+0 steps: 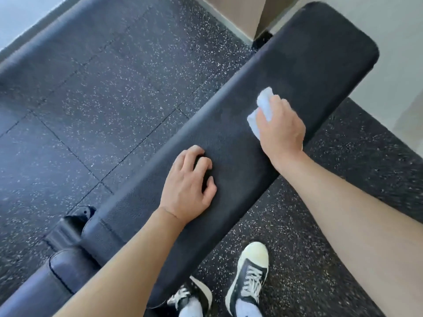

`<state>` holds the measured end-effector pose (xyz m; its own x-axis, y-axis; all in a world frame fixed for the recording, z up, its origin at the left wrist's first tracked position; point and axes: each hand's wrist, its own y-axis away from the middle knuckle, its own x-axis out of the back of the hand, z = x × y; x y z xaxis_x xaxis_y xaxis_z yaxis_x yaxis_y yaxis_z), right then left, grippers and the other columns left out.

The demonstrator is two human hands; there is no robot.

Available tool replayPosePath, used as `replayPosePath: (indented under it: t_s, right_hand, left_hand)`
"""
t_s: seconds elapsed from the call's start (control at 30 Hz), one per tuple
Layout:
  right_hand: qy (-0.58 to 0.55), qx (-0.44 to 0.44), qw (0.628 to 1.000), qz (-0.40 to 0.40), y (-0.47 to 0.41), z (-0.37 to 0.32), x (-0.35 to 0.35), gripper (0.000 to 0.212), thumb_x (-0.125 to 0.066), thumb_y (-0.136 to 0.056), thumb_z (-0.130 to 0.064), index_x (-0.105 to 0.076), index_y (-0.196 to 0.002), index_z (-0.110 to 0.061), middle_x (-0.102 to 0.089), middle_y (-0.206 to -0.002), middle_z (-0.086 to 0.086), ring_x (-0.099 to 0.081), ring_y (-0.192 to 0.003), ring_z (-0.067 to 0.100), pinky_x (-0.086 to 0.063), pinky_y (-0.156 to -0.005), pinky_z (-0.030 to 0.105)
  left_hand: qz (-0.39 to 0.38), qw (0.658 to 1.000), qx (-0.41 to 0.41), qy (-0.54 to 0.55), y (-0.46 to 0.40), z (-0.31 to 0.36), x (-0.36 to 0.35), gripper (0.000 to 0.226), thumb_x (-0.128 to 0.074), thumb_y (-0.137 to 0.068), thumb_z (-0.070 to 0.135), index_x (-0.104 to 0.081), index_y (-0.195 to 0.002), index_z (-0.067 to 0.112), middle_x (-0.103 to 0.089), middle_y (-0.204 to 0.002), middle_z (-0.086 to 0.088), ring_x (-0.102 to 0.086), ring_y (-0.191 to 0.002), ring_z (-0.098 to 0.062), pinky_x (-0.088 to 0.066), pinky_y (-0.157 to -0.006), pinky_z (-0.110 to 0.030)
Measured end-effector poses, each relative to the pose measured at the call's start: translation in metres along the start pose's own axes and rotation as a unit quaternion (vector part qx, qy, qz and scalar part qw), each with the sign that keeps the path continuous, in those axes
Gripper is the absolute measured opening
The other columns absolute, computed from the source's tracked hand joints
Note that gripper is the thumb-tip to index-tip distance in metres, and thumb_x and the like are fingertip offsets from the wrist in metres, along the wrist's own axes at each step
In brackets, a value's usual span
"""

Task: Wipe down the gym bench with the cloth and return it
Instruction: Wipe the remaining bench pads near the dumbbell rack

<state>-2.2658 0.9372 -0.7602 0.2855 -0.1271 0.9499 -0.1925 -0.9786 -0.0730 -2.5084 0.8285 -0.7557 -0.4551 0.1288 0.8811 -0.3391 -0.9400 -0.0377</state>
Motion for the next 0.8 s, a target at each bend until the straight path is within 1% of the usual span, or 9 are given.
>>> replayPosePath:
  t_s: [0.07, 0.13, 0.3, 0.4, 0.5, 0.57, 0.67, 0.73, 0.8]
  right_hand:
    - [-0.009, 0.023, 0.999, -0.022, 0.017, -0.040, -0.007, 0.030, -0.045, -0.099, -0.035, -0.054, -0.120, -0.016, -0.058, -0.100, 0.007, -0.059, -0.090, 0.036, -0.038, -0.071, 0.041]
    - [-0.002, 0.106, 0.993, -0.048, 0.047, -0.093, -0.020, 0.031, -0.049, -0.096, -0.037, -0.058, -0.118, -0.016, -0.060, -0.095, 0.007, -0.061, -0.083, 0.035, -0.041, -0.068, 0.042]
    - [-0.034, 0.291, 0.954, -0.066, 0.135, -0.211, -0.060, 0.030, -0.074, -0.080, -0.034, -0.064, -0.101, -0.016, -0.060, -0.082, 0.004, -0.060, -0.066, 0.030, -0.040, -0.057, 0.038]
    - [-0.065, 0.377, 0.920, -0.083, 0.154, -0.231, -0.065, 0.039, -0.079, -0.078, -0.035, -0.061, -0.107, -0.017, -0.058, -0.082, 0.004, -0.057, -0.066, 0.028, -0.040, -0.055, 0.038]
    - [-0.047, 0.489, 0.870, -0.050, 0.128, -0.209, -0.061, 0.027, -0.067, -0.086, -0.032, -0.050, -0.103, -0.019, -0.054, -0.079, 0.004, -0.055, -0.065, 0.027, -0.042, -0.054, 0.040]
    - [0.014, 0.472, 0.880, -0.045, 0.091, -0.182, -0.060, 0.019, -0.062, -0.091, -0.031, -0.060, -0.104, -0.017, -0.053, -0.079, 0.004, -0.057, -0.068, 0.028, -0.041, -0.056, 0.040]
    - [0.162, 0.323, 0.929, -0.081, 0.039, -0.168, -0.056, 0.031, -0.047, -0.099, -0.040, -0.059, -0.123, -0.026, -0.049, -0.082, -0.003, -0.059, -0.081, 0.023, -0.032, -0.057, 0.037]
    - [0.190, 0.252, 0.939, -0.135, 0.028, -0.186, -0.056, 0.022, -0.044, -0.099, -0.040, -0.056, -0.111, -0.027, -0.045, -0.082, -0.005, -0.060, -0.084, 0.026, -0.038, -0.057, 0.037]
    - [0.184, 0.268, 0.925, -0.195, 0.042, -0.223, -0.057, 0.015, -0.047, -0.097, -0.039, -0.051, -0.092, -0.025, -0.047, -0.080, -0.004, -0.061, -0.084, 0.033, -0.046, -0.061, 0.039]
  left_hand:
    - [-0.001, 1.000, 0.023, 0.019, 0.010, -0.003, 0.008, 0.028, -0.065, -0.084, 0.012, -0.063, -0.112, 0.008, -0.053, -0.139, -0.012, -0.052, -0.124, -0.037, -0.038, -0.114, -0.044]
    - [0.012, 0.997, 0.076, 0.028, 0.036, -0.016, 0.018, 0.037, -0.064, -0.085, 0.011, -0.062, -0.122, 0.008, -0.051, -0.145, -0.010, -0.050, -0.130, -0.035, -0.037, -0.116, -0.045]
    - [0.038, 0.964, 0.262, -0.013, 0.118, -0.081, 0.048, 0.053, -0.052, -0.094, 0.036, -0.052, -0.139, 0.007, -0.052, -0.144, -0.014, -0.050, -0.130, -0.038, -0.039, -0.110, -0.051]
    - [0.014, 0.950, 0.310, -0.026, 0.142, -0.095, 0.053, 0.054, -0.045, -0.097, 0.040, -0.051, -0.140, 0.009, -0.059, -0.137, -0.013, -0.055, -0.124, -0.037, -0.041, -0.105, -0.051]
    - [0.022, 0.940, 0.341, -0.001, 0.162, -0.099, 0.059, 0.053, -0.044, -0.100, 0.039, -0.050, -0.144, 0.011, -0.058, -0.140, -0.009, -0.054, -0.128, -0.034, -0.042, -0.107, -0.050]
    - [0.032, 0.932, 0.361, 0.025, 0.176, -0.104, 0.061, 0.055, -0.042, -0.101, 0.040, -0.048, -0.146, 0.008, -0.057, -0.140, -0.011, -0.053, -0.128, -0.034, -0.043, -0.110, -0.048]
    - [0.036, 0.928, 0.366, 0.052, 0.187, -0.107, 0.061, 0.058, -0.042, -0.102, 0.041, -0.049, -0.146, 0.005, -0.057, -0.142, -0.013, -0.053, -0.130, -0.033, -0.042, -0.113, -0.046]
    - [0.047, 0.927, 0.368, 0.051, 0.183, -0.109, 0.060, 0.057, -0.044, -0.099, 0.041, -0.054, -0.143, 0.005, -0.062, -0.138, -0.011, -0.057, -0.127, -0.032, -0.043, -0.112, -0.047]
    - [0.052, 0.921, 0.385, 0.021, 0.181, -0.113, 0.062, 0.053, -0.044, -0.098, 0.042, -0.061, -0.135, 0.009, -0.069, -0.128, -0.007, -0.064, -0.118, -0.029, -0.040, -0.114, -0.052]
